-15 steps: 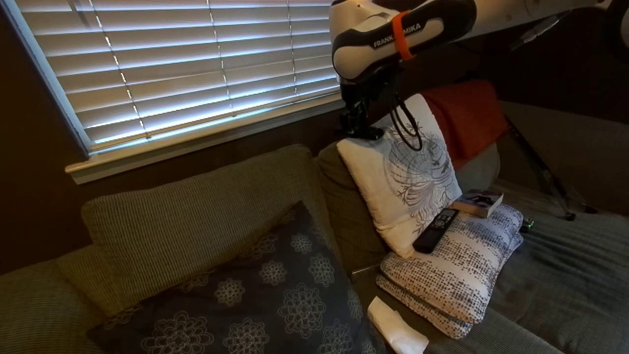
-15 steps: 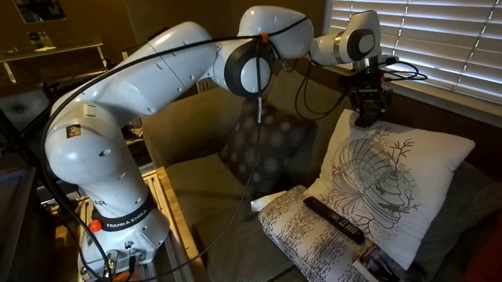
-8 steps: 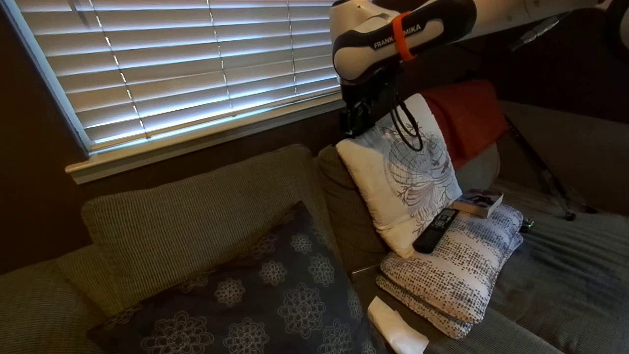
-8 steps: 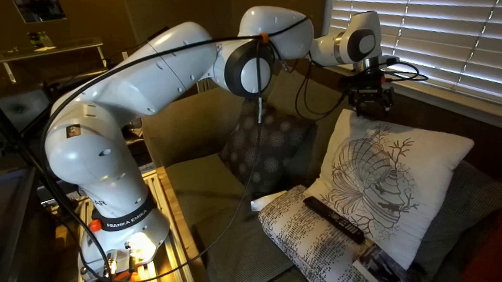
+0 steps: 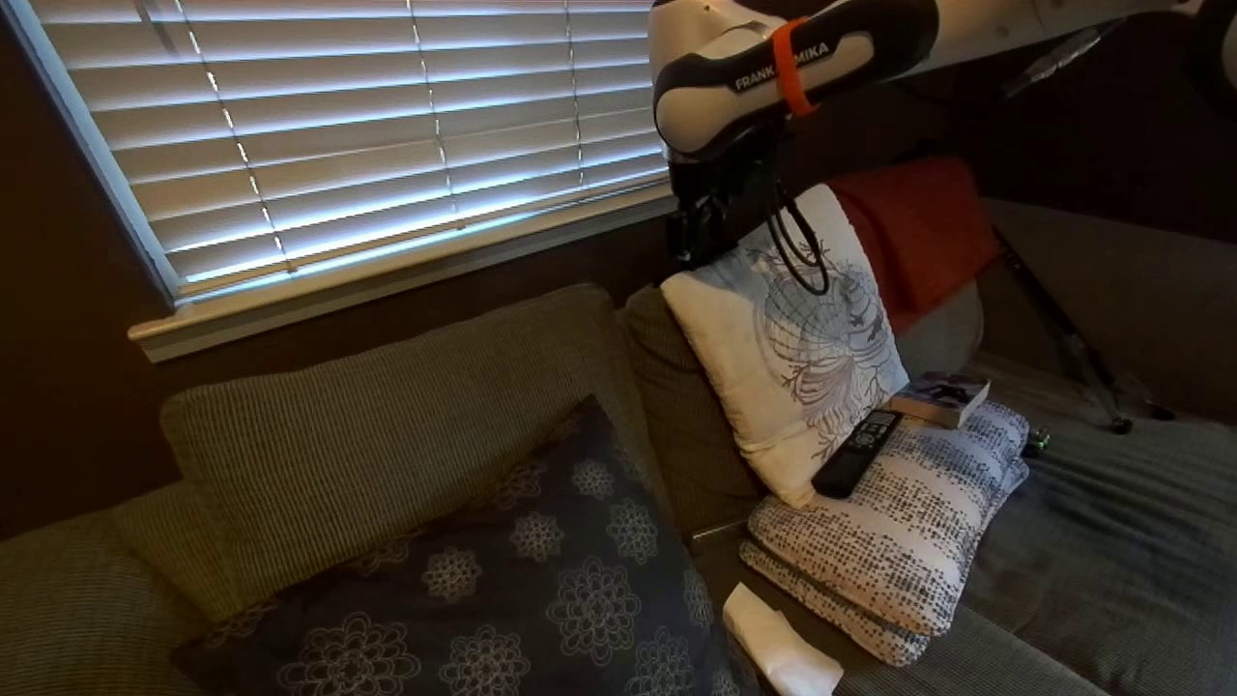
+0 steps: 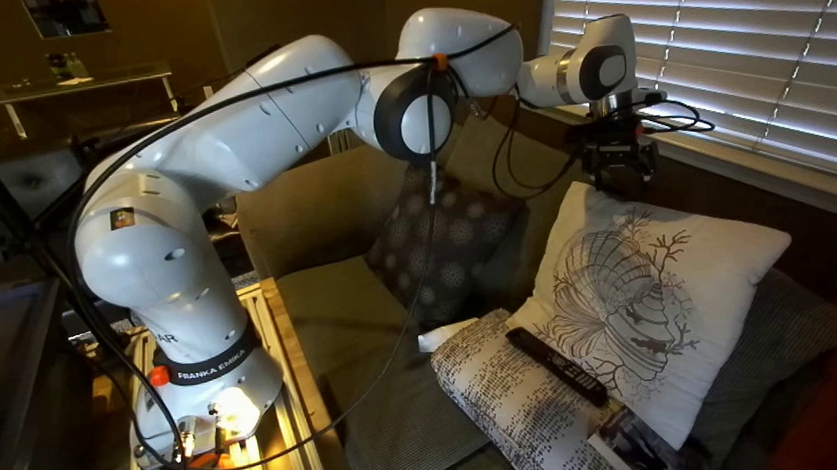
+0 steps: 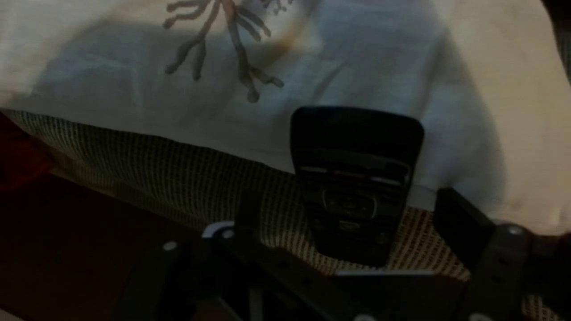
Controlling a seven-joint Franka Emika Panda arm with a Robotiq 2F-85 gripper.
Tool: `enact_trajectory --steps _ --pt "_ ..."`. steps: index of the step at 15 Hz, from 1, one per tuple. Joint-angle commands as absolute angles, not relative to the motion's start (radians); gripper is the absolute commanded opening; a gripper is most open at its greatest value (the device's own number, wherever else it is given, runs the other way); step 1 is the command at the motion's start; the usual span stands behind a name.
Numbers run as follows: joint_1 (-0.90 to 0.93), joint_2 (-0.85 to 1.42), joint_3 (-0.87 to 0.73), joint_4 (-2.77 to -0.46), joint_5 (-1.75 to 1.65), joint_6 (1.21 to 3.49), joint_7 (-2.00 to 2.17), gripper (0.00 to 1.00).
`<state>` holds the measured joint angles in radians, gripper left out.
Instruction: Put one remote on top of the white pillow
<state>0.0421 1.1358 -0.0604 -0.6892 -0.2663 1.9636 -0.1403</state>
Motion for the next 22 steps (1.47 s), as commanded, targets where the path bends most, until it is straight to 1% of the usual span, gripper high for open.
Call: enact_trajectory --steps 1,11,19,22 --pt "0.021 1.086 -0.027 -0.717 -0.225 1.968 -0.129 1.00" --pt "-0.021 0.949 -0.006 -0.836 -0.194 2.008 -0.039 1.00" --pt "-0.049 0.761 -0.011 -1.138 -0.203 2.143 0.017 1.00" --pt "-0.039 0.691 -0.048 -1.252 -0.191 2.196 0.028 1.00"
